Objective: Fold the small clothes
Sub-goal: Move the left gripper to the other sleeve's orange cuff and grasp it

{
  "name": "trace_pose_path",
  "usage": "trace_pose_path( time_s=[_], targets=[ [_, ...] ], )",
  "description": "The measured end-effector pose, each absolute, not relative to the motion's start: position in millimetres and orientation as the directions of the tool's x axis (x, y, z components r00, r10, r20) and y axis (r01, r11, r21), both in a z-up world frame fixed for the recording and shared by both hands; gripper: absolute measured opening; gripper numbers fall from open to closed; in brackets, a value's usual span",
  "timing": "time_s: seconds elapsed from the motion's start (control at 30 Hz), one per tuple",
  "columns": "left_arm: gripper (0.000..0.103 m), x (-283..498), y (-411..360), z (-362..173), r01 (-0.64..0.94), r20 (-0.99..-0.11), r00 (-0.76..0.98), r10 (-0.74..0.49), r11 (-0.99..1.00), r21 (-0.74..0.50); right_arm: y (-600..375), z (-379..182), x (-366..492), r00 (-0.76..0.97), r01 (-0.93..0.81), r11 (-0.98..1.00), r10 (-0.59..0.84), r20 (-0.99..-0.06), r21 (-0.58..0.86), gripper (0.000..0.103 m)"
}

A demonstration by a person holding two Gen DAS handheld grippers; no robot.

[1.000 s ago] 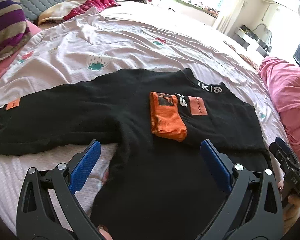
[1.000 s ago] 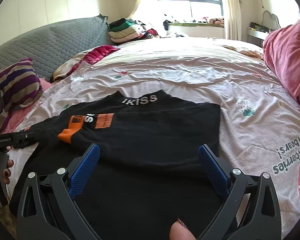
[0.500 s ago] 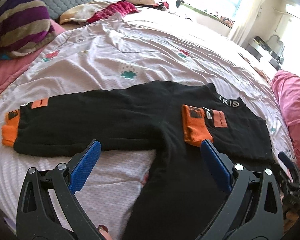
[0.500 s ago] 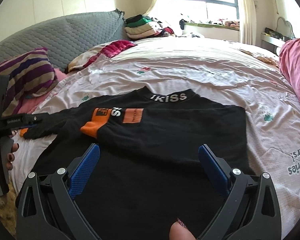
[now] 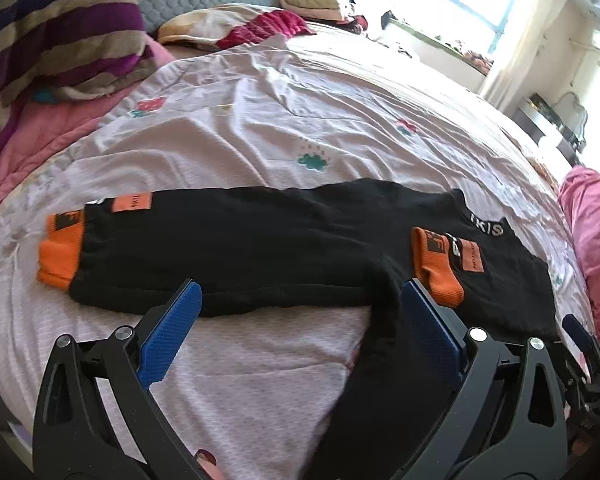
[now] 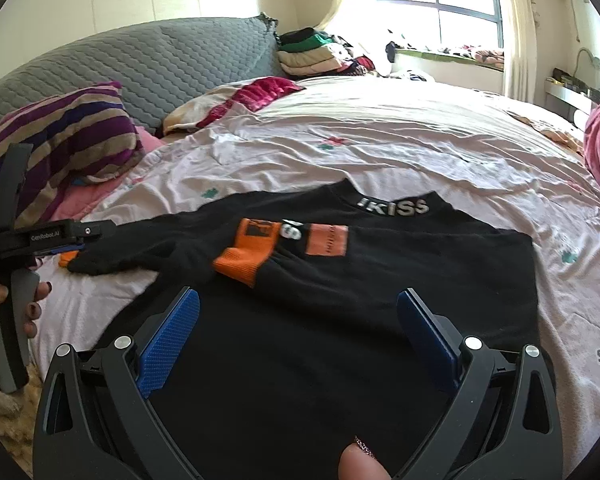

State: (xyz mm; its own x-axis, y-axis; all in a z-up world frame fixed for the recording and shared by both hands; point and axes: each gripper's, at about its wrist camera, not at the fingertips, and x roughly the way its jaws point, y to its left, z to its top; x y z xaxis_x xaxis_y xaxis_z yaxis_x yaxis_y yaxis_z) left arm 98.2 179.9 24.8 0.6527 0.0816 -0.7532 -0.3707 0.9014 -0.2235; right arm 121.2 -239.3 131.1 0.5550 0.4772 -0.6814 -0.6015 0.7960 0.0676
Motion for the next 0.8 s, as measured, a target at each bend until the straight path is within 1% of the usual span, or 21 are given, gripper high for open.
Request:
trace_pose_path(
  time_s=[0.23, 0.53, 0.8],
  targets=[
    [0.093, 83.5, 203.0, 29.6, -0.41, -0.739, 0.665, 0.104, 0.879, -0.245, -204.6, 134.5, 115.1, 0.528, -0.642, 0.764, 0.502, -0.685, 0.064, 0.098],
    [0.093, 69.4, 242.2, 18.7, -0.514, -0.762, 0.63, 0.153, 0.817, -0.261, -160.8, 135.1, 108.6, 0.483, -0.69, 0.72, 0.535, -0.693, 0.076, 0.098],
    [0.093, 58.5, 268.2, 3.4, -0.576, -0.791, 0.596, 0.14, 0.76, -0.3, -129.0, 130.0, 102.7, 0.448, -0.723, 0.686, 0.556, -0.7, 0.083, 0.098]
  ],
)
